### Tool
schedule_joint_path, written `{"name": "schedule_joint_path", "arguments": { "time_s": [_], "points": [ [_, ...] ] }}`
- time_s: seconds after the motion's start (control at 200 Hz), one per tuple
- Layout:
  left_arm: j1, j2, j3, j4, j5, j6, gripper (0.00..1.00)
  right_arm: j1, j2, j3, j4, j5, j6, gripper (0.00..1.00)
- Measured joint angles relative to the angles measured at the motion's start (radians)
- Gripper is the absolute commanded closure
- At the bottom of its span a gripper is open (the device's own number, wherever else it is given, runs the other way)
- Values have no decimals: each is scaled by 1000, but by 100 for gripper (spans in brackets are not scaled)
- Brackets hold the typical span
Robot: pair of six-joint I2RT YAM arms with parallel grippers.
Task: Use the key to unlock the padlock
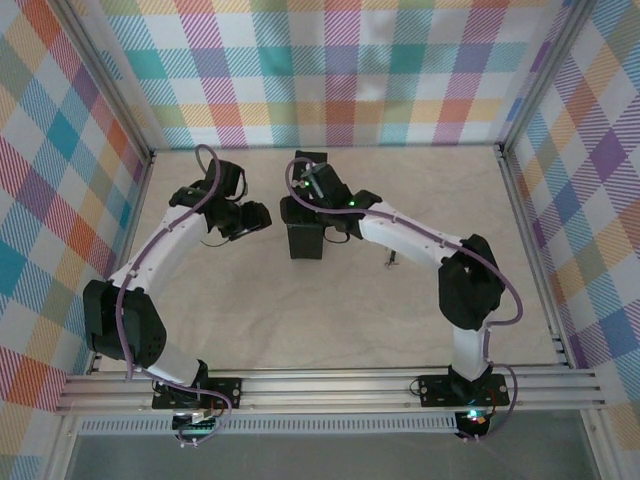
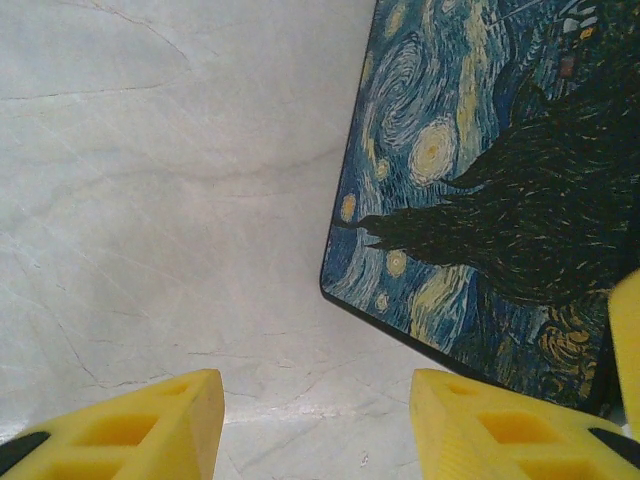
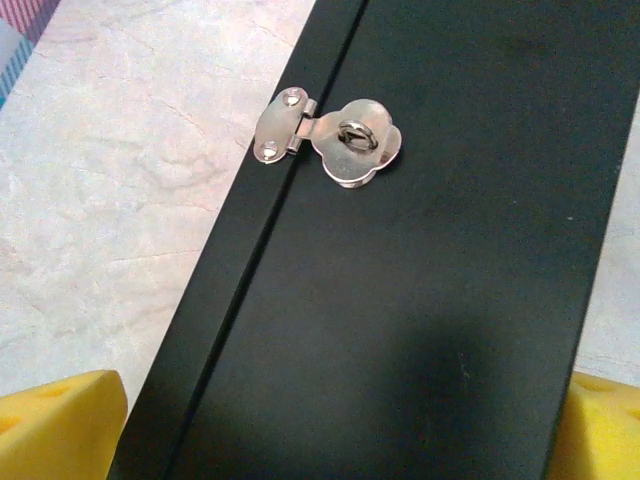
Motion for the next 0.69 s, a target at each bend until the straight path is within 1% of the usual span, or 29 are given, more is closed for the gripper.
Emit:
{"name": "schedule_joint_path", "arguments": {
  "time_s": [0.15,0.285,0.355,0.485,0.695],
  "points": [
    [0,-28,-14,0,-2,0,48,0,14,31,-42,13,4,0],
    [0,-43,-18,-1,-4,3,49,-11,11,17,-34,-25,29,4],
    [0,-49,-18,-6,-11,8,49,-32,-10,-30,7,-84,46,5],
    [-2,-74,-18,-14,-20,26,49,-87,-81,-162,97,-210,66,6],
    [-31,-130,-39,0,-18,32,50,-205,-217,-404,291,-412,131,7]
  ]
}}
